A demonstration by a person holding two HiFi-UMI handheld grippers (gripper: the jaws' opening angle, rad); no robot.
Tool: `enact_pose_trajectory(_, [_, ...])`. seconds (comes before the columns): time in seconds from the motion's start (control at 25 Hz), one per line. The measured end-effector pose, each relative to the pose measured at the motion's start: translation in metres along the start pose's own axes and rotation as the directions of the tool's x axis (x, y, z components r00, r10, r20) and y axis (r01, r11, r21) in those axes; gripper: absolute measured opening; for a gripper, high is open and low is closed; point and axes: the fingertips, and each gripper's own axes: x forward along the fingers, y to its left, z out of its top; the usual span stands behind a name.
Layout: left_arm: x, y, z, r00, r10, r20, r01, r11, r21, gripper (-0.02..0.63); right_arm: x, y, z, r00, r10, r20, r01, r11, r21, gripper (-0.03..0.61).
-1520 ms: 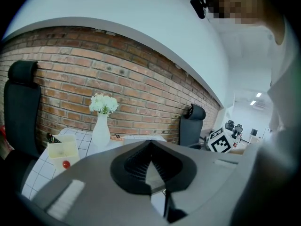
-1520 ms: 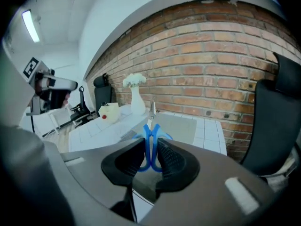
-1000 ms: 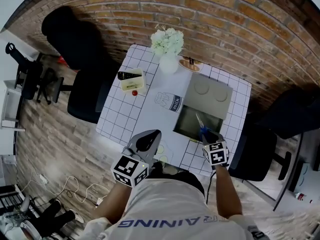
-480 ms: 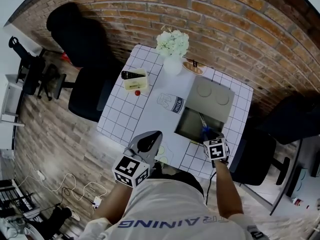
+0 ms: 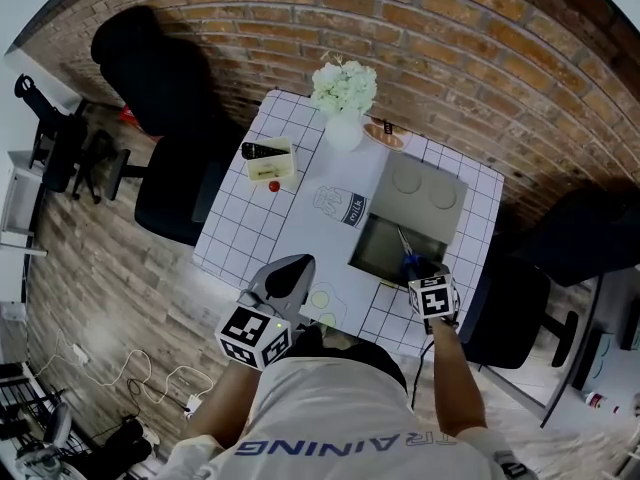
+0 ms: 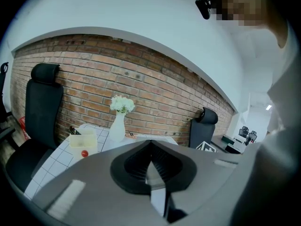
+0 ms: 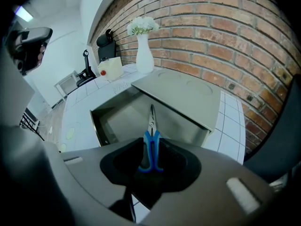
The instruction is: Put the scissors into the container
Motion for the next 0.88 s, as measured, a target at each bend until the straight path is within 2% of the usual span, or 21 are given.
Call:
enact_pose_trajectory(0.16, [0.001, -0.002, 0.004, 1.000, -0.015, 0.015, 0.015, 1.000, 0.002, 0.000, -0.024, -0.003, 0.019, 0.996, -0.014, 0.084, 0.012, 1.000, 0.027, 0.094])
enact_pose_trajectory(0.24, [0.002, -0.005, 0.008, 0.999, -0.028, 0.027, 0.028, 1.000, 0.008, 0.000, -0.043, -0.006, 0.032, 0.989, -0.028, 0.146, 0.022, 0.999, 0.047, 0.049])
enact_pose_trajectory(0.32, [0.005, -0.011, 0.017, 0.998, -0.048, 0.047, 0.047, 0.999, 0.017, 0.000, -0.066, -0.010, 0.045, 0.976, -0.043, 0.212, 0.029, 0.997, 0.069, 0.014])
enact_pose_trajectory(0.52, [0.007, -0.034, 0.047, 0.987, -0.110, 0.116, 0.102, 0.992, 0.072, 0.000, -0.132, -0.016, 0.078, 0.929, -0.046, 0.368, 0.009, 0.995, 0.103, 0.014])
enact_pose_trajectory(0.64, [0.013, -0.049, 0.065, 0.976, -0.156, 0.153, 0.141, 0.985, 0.104, 0.000, -0.179, -0.022, 0.099, 0.870, -0.070, 0.487, 0.007, 0.992, 0.129, 0.014])
enact_pose_trajectory(0.88, [0.019, -0.086, 0.085, 0.953, -0.243, 0.180, 0.216, 0.964, 0.158, 0.000, -0.285, -0.035, 0.134, 0.673, -0.113, 0.731, -0.065, 0.975, 0.210, 0.014])
